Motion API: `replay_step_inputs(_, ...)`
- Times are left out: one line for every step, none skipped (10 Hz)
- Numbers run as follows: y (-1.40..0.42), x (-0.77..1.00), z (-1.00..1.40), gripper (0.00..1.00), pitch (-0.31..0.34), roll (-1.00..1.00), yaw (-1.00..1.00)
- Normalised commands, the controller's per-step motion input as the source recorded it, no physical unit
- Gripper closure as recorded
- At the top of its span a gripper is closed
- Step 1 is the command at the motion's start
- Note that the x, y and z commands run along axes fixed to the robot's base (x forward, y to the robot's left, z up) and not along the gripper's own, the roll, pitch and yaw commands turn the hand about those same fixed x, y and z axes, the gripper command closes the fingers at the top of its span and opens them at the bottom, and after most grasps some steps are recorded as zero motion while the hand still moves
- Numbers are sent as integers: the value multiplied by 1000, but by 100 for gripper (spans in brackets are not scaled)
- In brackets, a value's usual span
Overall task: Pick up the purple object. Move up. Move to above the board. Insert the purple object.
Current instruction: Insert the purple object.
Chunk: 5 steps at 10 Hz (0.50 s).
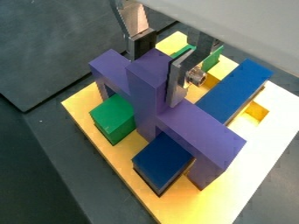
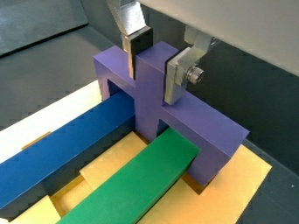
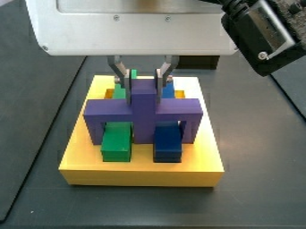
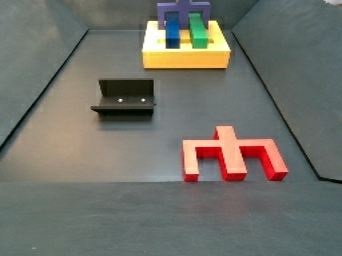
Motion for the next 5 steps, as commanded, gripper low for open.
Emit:
replay_step_inputs(0, 294, -454, 100, 39, 110, -137)
replay_step_inputs(0, 326, -289, 100, 154, 191, -234)
replay_step_inputs(0, 346, -171, 100, 206, 236, -266)
replay_step_inputs(0, 231, -209, 100, 171, 239, -231)
replay_step_inputs(0, 0, -374, 100, 0, 130, -77)
